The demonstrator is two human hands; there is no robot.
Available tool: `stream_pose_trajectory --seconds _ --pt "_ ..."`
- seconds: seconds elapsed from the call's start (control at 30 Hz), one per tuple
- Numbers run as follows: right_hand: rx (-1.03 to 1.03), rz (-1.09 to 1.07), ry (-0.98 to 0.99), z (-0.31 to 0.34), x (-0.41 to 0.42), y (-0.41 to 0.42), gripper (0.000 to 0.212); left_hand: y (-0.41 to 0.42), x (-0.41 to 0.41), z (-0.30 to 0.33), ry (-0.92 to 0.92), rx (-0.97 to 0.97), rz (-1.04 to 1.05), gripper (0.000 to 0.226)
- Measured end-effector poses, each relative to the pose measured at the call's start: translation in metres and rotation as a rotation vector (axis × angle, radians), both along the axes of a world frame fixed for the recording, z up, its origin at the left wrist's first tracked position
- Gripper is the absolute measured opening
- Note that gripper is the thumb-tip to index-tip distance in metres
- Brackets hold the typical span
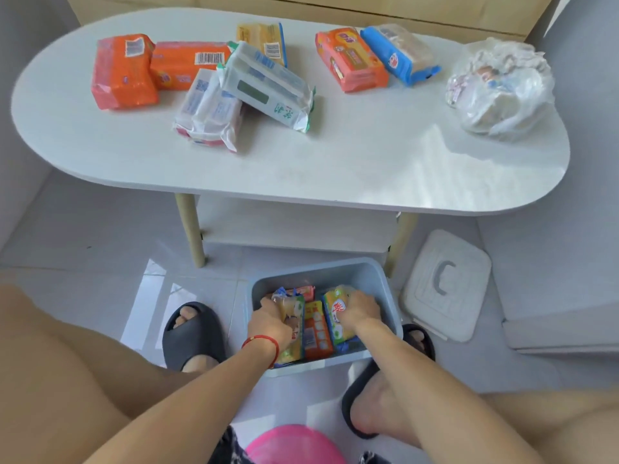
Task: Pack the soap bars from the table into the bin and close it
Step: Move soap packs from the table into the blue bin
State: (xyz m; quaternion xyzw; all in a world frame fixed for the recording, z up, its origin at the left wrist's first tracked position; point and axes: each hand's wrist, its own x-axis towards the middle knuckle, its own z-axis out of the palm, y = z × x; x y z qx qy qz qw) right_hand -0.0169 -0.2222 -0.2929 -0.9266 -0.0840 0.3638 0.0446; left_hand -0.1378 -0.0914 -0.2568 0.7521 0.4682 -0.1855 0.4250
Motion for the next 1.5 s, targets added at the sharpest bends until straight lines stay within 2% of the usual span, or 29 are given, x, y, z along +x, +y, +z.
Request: stream_pose_trajectory --seconds 0.1,0.17,0.27,0.37,0.5,0.53,0.6,0.67,0.73,0.8,0.87,0.97,1.03,1.07,1.13,1.27,1.37,1.43,1.5 --pt "-0.082 0.050 0.132 -0.026 -0.005 -0.015 0.029 0.000 -0.001 -0.002 -0.005 -0.024 0.011 0.047" --pt "-0.118 0.089 0.139 -0.031 -0.009 -0.014 0.033 0.000 -0.002 -0.002 0.004 -0.032 0.012 0.047" --pt "-0.059 0.074 0.148 -0.033 -0.011 -0.007 0.041 0.000 -0.002 -0.003 0.008 -0.042 0.008 0.046" --pt "-0.035 0.106 0.244 -0.027 -0.007 -0.007 0.039 0.003 -0.002 -0.004 0.011 -0.062 0.036 0.045" --pt "-0.041 0.159 0.334 -0.009 0.005 -0.011 0.012 0.006 -0.004 -0.007 -0.021 -0.113 0.101 0.040" --pt "-0.024 0.141 0.288 -0.003 0.009 -0.009 0.008 0.007 -0.003 -0.007 -0.048 -0.131 0.128 0.038" --pt "0.116 0.040 0.198 0.008 0.014 0.000 0.015 0.007 0.002 -0.006 -0.121 -0.213 0.210 0.031" --pt "0.361 -0.167 0.316 0.018 0.014 0.012 0.027 0.004 0.009 -0.003 -0.199 -0.378 0.300 0.028" --pt "0.490 -0.278 0.424 0.027 0.010 0.017 0.033 -0.002 0.016 0.002 -0.250 -0.573 0.361 0.030" --pt "0.485 -0.219 0.389 0.025 0.007 0.007 0.033 -0.007 0.021 0.004 -0.249 -0.706 0.367 0.036" --pt "0.509 -0.293 0.432 0.016 0.006 -0.010 0.032 -0.012 0.020 0.004 -0.223 -0.785 0.323 0.039" --pt "0.551 -0.473 0.479 0.003 0.006 -0.028 0.043 -0.020 0.016 -0.001 -0.135 -0.811 0.197 0.042" --pt "0.536 -0.474 0.381 -0.004 0.005 -0.032 0.045 -0.024 0.014 -0.005 -0.080 -0.808 0.151 0.050" --pt "0.510 -0.436 0.315 -0.009 0.003 -0.032 0.046 -0.025 0.014 -0.007 -0.063 -0.763 0.111 0.052" --pt "0.399 -0.278 0.213 -0.016 -0.004 -0.031 0.049 -0.023 0.014 -0.011 -0.049 -0.532 -0.016 0.046" --pt "0.140 0.017 0.109 -0.029 -0.012 -0.027 0.063 -0.009 0.001 -0.015 -0.142 0.151 -0.197 0.033" --pt "0.106 0.145 0.128 -0.023 -0.003 -0.021 0.083 0.002 -0.010 -0.009 -0.110 0.639 -0.333 0.048" --pt "0.110 0.224 0.032 -0.025 0.000 -0.015 0.075 0.008 -0.015 -0.010 -0.025 0.719 -0.241 0.070" --pt "0.134 0.313 -0.006 -0.027 -0.004 -0.011 0.068 0.009 -0.022 -0.017 0.047 0.554 -0.087 0.075"
